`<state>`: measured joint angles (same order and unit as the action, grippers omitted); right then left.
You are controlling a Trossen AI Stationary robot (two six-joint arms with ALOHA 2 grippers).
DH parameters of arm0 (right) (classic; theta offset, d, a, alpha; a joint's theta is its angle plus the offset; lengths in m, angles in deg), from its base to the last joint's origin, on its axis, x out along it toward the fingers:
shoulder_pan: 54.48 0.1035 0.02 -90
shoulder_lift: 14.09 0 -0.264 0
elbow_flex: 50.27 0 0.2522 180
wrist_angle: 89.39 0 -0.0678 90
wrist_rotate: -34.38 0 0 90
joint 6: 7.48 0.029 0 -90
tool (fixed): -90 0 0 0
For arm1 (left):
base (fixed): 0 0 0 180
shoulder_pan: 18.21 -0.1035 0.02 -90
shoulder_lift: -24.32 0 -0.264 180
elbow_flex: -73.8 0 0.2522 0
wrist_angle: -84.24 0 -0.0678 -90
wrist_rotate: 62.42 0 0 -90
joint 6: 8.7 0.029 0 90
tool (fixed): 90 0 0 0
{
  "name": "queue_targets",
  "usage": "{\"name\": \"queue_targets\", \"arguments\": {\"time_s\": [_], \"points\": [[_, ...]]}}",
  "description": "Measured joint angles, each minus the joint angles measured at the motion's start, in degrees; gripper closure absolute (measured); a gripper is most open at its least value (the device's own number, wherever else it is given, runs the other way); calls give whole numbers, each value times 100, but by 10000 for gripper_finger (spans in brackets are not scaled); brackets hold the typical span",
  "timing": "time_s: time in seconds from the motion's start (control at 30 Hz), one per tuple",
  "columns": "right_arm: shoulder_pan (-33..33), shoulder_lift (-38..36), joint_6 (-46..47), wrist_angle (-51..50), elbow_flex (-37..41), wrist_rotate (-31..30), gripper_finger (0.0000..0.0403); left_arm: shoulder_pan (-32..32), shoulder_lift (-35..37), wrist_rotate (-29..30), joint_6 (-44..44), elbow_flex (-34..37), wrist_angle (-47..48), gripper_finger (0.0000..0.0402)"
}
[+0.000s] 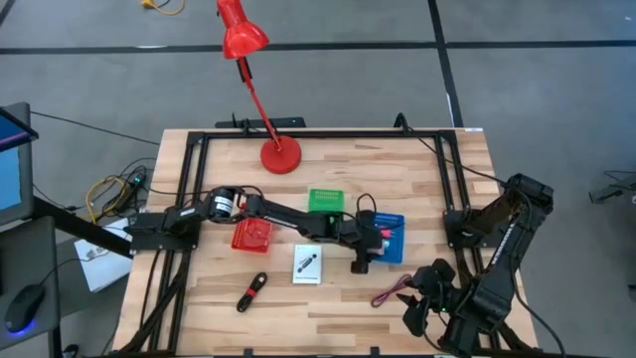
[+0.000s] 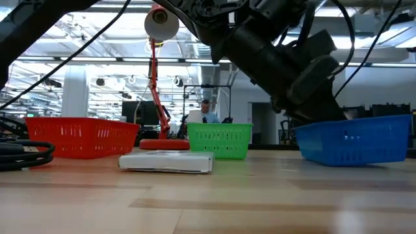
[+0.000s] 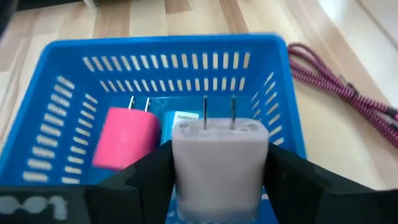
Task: Pick and place items into bin
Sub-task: Put the white charger adapter into the blue bin, then put the purple charger cable into the green bin
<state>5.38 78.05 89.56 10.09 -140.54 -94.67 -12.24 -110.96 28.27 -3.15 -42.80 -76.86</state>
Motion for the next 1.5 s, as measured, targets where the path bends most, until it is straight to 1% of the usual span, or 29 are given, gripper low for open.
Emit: {"name": "queue_targets", "arguments": {"time_s": [0.27,0.37,0.47,0.6,0.73,0.87,1.0,1.03,1.07,1.17,1.23,1.3,1.4,1.5], "points": [[0,0,-2,-2,0,1,228,-64,0,12,237,-21,33,150],[0,0,-2,-2,0,1,228,-58,0,-1,237,-122,18,140],[0,0,-2,-2,0,0,228,-39,0,-158,232,-225,42,136],[0,0,-2,-2,0,1,228,-2,0,-444,171,-542,285,136],[0,0,-2,-2,1,2,228,56,0,-451,216,-1009,830,136],[0,0,-2,0,2,2,228,51,7,-479,217,-1890,1752,136],[0,0,34,57,2,0,228,38,7,-396,474,-3126,3622,144],[-3,0,53,113,2,0,228,38,88,-296,601,-3238,3948,146],[-27,0,60,203,2,5,228,32,333,-156,689,-3022,3978,149],[-124,2,-237,623,2,24,228,36,961,417,848,-2703,4730,155],[-223,2,-527,937,2,26,228,40,1278,819,656,-2699,5461,158],[-310,2,-817,1189,2,40,228,47,1541,1154,286,-2699,6176,159],[-471,2,-1217,1519,2,262,228,45,1838,1360,-207,-2695,7299,159],[-726,2,-1715,1517,2,650,228,49,2077,1548,-425,-2691,8389,159]]}}
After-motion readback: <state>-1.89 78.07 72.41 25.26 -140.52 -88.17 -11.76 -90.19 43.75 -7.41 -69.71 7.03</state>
